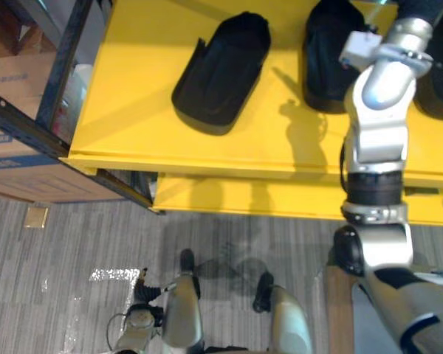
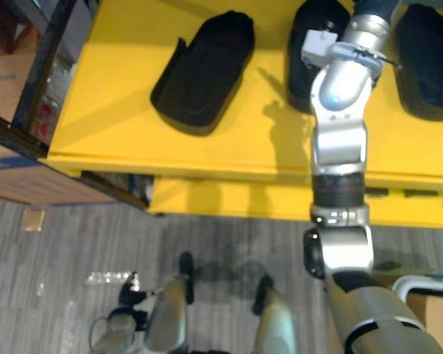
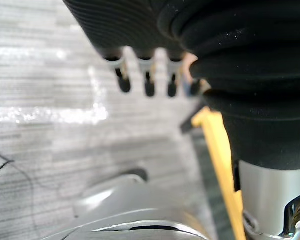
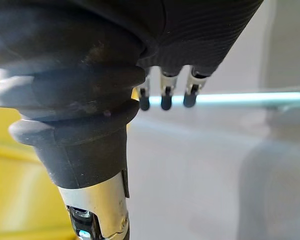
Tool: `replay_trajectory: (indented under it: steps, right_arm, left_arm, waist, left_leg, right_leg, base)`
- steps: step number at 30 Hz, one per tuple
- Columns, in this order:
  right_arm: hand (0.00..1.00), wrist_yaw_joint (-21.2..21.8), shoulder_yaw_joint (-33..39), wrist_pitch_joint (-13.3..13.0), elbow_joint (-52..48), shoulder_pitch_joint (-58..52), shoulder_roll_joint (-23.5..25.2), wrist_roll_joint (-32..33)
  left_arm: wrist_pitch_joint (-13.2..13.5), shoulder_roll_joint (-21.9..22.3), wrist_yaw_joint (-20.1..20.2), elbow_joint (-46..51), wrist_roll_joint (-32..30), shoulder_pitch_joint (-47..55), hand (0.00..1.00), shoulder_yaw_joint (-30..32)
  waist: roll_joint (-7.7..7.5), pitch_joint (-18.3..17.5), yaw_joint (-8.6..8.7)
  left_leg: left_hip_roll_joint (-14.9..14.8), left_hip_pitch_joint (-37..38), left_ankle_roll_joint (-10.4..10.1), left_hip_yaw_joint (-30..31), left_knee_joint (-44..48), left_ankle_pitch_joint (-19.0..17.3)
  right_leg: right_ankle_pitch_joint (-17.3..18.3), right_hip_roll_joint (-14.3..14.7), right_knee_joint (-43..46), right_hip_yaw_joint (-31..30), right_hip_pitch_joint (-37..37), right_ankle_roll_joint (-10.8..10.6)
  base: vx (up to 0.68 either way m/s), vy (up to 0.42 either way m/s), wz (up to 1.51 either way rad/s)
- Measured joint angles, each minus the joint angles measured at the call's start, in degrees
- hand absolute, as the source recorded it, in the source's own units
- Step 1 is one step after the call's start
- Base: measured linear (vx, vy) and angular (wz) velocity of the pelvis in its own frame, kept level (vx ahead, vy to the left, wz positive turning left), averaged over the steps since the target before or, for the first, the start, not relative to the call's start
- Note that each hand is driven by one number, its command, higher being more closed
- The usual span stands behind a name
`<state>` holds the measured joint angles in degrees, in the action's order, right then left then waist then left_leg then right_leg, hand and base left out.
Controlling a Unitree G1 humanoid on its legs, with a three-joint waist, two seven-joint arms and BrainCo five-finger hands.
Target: Walk over and take plastic housings, then place them on the shelf
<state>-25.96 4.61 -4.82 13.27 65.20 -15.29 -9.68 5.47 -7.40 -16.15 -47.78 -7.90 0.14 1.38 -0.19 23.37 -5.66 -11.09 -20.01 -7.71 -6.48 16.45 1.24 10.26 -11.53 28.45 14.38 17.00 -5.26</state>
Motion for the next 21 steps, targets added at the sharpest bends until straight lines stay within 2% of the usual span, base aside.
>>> replay_trajectory:
  steps: [9, 13, 21]
  right_arm:
    - [0.00, 2.52, -1.32, -0.35, 11.18, 4.17, 1.44, 4.60]
    - [0.00, 2.55, -1.10, -0.21, 15.05, 6.14, 1.92, 5.11]
    - [0.00, 2.55, 4.24, 1.26, 21.22, 8.77, 2.75, 7.44]
  left_arm:
    - [0.35, 0.88, 0.07, -0.18, 0.05, 0.00, 0.00, -0.46]
    - [0.63, 0.99, 0.06, -0.17, 0.06, -0.01, 0.00, -0.50]
    - [0.73, 0.98, 0.03, 0.00, 0.14, -0.16, 0.00, -1.61]
  waist:
    - [1.52, -0.88, -0.29]
    - [1.63, -0.94, -0.55]
    - [1.97, -1.12, -1.57]
  left_leg:
    - [0.54, -0.21, -0.04, 1.19, -0.61, 0.49]
    - [0.64, -0.08, -0.06, 1.23, -1.27, 0.85]
    - [1.04, -0.08, -0.17, 1.27, -2.22, 1.66]
  right_leg:
    - [0.00, -0.35, -0.29, 1.36, -0.74, -0.01]
    - [0.08, -0.44, -0.18, 1.42, -0.58, 0.02]
    - [0.82, -1.02, 1.14, 1.76, 0.18, 0.18]
  base:
    - [0.00, 0.003, 0.07]
    - [0.00, 0.001, 0.02]
    - [-0.01, -0.001, 0.02]
